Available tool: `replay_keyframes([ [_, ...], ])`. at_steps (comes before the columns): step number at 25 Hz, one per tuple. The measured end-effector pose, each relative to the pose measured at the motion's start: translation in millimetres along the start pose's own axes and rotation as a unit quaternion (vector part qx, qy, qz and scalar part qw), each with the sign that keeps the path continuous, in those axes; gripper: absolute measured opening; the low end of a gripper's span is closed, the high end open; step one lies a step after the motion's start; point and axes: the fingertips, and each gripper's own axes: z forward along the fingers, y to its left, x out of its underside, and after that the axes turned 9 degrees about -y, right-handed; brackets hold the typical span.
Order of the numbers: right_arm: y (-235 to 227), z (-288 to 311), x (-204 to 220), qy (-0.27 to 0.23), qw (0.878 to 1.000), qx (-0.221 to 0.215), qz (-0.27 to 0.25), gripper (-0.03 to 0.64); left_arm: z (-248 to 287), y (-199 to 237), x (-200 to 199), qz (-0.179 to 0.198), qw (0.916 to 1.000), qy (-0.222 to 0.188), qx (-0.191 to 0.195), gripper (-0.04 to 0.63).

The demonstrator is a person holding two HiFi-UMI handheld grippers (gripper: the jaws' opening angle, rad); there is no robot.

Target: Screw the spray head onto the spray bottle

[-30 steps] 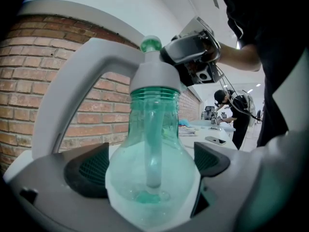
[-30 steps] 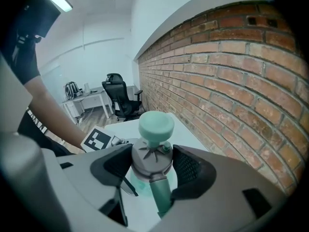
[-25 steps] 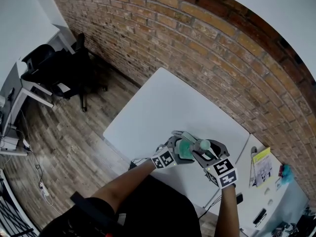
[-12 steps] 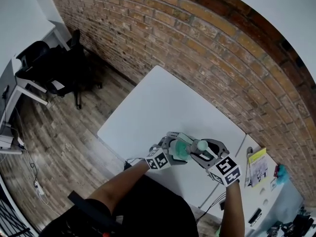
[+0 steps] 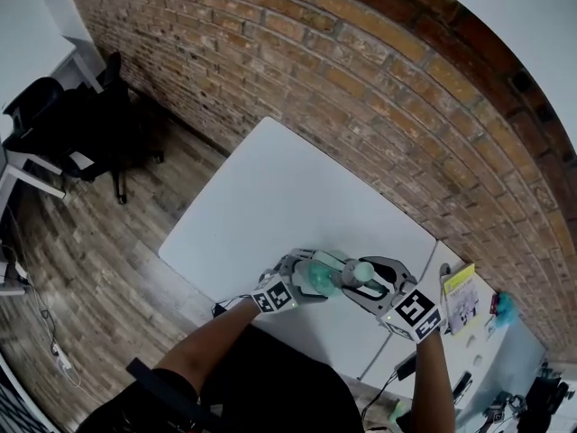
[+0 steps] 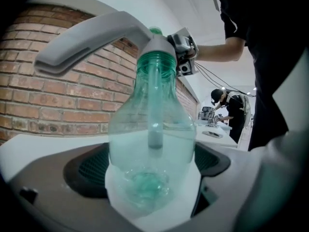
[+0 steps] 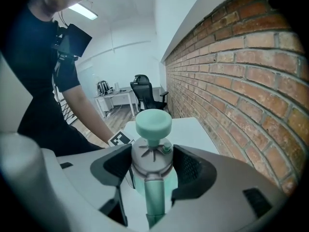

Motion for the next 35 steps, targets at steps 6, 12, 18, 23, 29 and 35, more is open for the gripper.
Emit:
replay_keyframes([
  [6, 4, -2, 2, -0.016, 0.998, -0.055, -0.033, 0.269, 2, -2, -1, 0.006, 0.9997, -0.018, 0.018, 0.549],
  [12, 9, 1, -4, -0.024, 0.987, -0.145, -0.063, 0.27, 0, 0, -1, 0.009, 0.9988, -0.03, 0.038, 0.546],
  [18, 13, 1, -4, -0.018, 0.976, -0.199, -0.089, 0.27, -1, 0, -2, 0.01, 0.9978, -0.044, 0.049, 0.546],
  [23, 13, 2, -3, -0.007, 0.972, -0.213, -0.097, 0.27, -1, -1, -3, 0.007, 0.9978, -0.044, 0.049, 0.546],
  [29, 15, -5, -12, -0.014, 0.98, -0.166, -0.109, 0.276, 0, -3, -2, 0.006, 0.9979, -0.032, 0.056, 0.546],
  [35, 21, -35, -18, 0.014, 0.991, -0.051, -0.123, 0.284, 2, -3, -1, 0.006, 0.9983, -0.026, 0.052, 0.546],
])
